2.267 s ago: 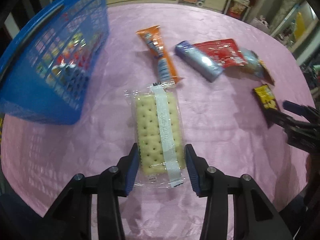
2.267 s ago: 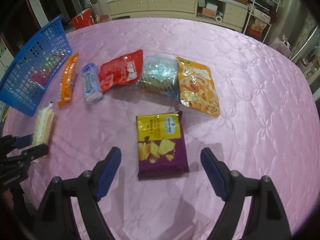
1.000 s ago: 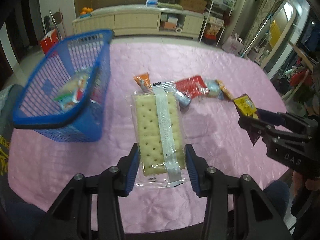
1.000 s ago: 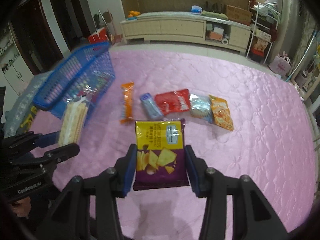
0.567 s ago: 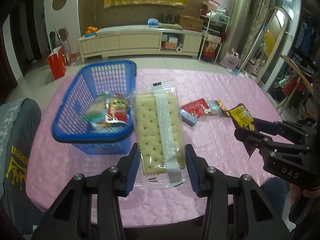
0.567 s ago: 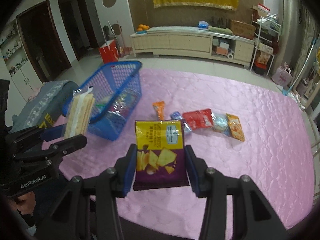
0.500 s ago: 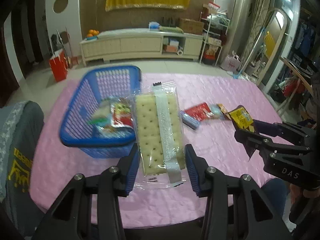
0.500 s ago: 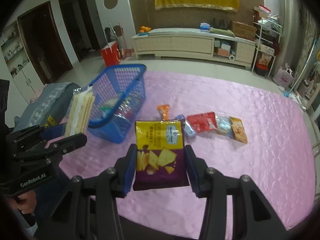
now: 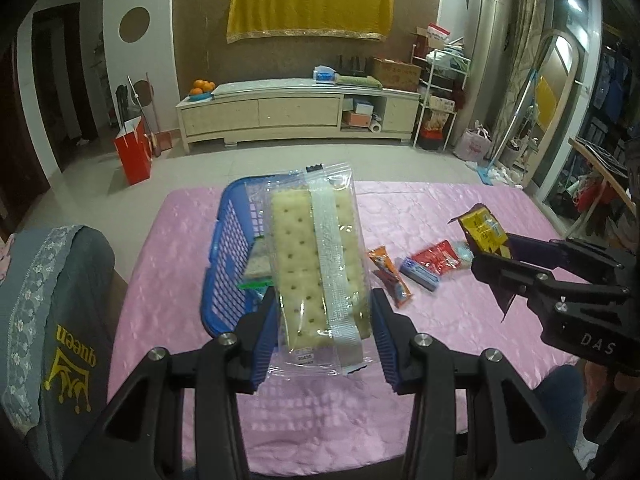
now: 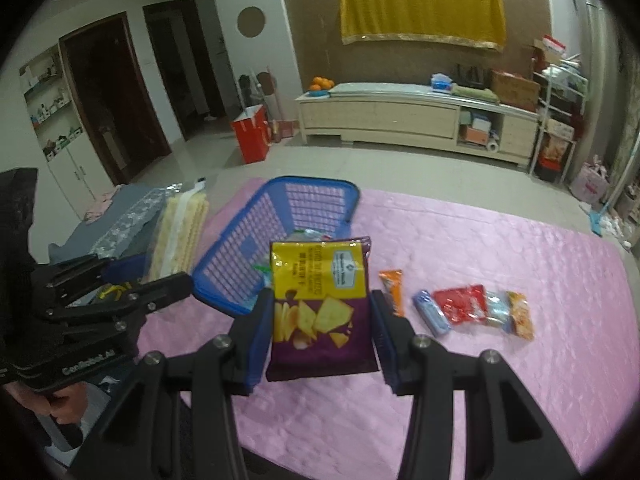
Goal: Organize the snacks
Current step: 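Carry the cracker pack and chip bag over the blue basket with both tools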
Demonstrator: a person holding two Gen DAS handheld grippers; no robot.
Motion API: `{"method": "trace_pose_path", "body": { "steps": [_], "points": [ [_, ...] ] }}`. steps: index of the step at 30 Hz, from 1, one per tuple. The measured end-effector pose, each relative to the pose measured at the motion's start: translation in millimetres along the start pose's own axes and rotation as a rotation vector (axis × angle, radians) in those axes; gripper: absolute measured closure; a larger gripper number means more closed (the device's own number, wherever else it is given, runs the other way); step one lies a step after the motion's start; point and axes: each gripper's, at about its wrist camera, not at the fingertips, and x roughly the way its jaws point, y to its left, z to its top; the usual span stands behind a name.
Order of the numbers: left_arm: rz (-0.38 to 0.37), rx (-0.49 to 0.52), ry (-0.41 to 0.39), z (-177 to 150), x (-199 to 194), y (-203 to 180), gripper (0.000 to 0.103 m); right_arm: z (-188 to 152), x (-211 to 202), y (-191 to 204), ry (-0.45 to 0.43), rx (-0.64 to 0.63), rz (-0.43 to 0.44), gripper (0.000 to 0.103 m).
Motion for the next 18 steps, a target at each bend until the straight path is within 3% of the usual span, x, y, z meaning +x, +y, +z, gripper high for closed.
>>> {"method": "trace_pose_path", "body": {
  "steps": [4,18],
  "points": [
    [0.018,0.000,0.004,9.2,8.1,16.5,0.061,11.1,12.7,12.0,-0.012,-0.022,0.000,0.052],
    [0.039,-0.036,0.077,25.8,69.1,63.2,0.061,39.3,94.9,21.9,0.100,-0.052,0.033,0.052]
  ]
}}
